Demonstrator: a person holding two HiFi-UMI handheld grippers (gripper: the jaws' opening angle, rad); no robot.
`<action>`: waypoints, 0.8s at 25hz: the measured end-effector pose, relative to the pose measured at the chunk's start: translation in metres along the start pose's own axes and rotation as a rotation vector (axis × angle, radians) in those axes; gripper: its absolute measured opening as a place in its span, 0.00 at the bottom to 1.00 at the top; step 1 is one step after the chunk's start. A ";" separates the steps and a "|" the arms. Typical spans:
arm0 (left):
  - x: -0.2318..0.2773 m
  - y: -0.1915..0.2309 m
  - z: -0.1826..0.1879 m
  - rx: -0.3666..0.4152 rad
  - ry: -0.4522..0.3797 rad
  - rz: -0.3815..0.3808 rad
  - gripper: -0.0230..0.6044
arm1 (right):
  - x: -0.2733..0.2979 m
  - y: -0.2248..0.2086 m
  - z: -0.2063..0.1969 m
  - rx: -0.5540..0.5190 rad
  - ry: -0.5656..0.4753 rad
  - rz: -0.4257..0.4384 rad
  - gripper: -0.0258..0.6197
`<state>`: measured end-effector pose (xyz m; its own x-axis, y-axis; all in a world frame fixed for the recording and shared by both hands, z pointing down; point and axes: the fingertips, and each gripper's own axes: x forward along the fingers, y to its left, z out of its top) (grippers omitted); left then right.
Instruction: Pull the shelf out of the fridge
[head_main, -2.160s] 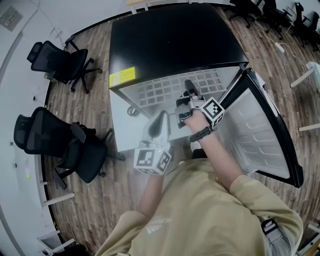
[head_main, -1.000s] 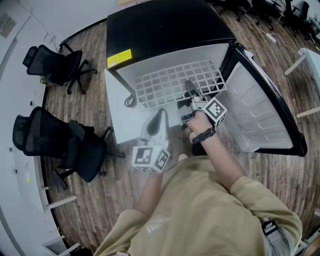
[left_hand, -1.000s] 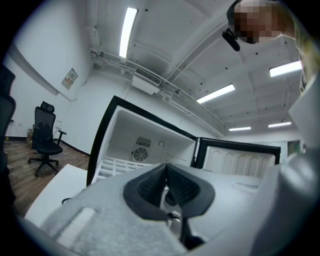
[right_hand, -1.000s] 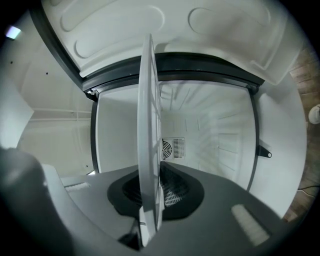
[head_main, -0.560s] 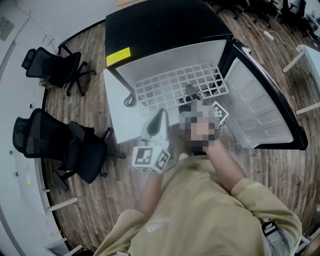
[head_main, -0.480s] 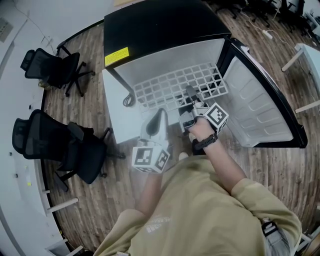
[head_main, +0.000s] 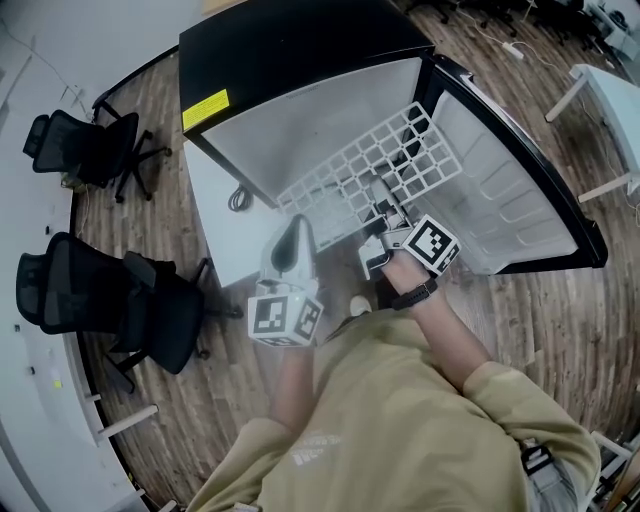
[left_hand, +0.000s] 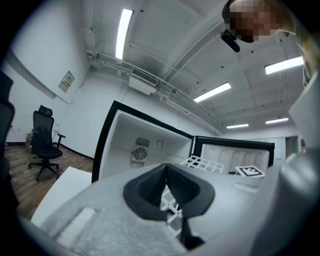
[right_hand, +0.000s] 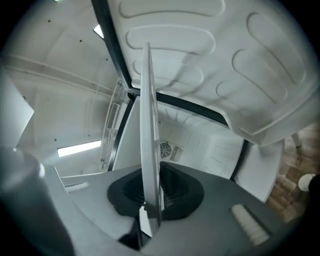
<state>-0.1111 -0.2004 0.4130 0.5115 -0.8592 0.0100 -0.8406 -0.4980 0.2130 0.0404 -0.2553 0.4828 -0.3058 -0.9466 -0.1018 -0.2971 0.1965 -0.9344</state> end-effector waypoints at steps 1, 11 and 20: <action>-0.001 0.002 -0.003 0.007 0.007 0.006 0.04 | -0.004 0.001 0.002 -0.033 -0.003 -0.002 0.08; -0.006 0.010 -0.022 0.024 0.047 0.040 0.04 | -0.028 0.027 0.000 -0.474 0.049 -0.016 0.08; 0.012 0.008 -0.011 0.059 0.025 0.101 0.04 | -0.019 0.078 0.009 -0.823 0.068 0.118 0.08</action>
<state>-0.1095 -0.2135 0.4260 0.4276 -0.9024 0.0527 -0.8966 -0.4160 0.1519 0.0312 -0.2245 0.4089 -0.4221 -0.8960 -0.1377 -0.8180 0.4419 -0.3683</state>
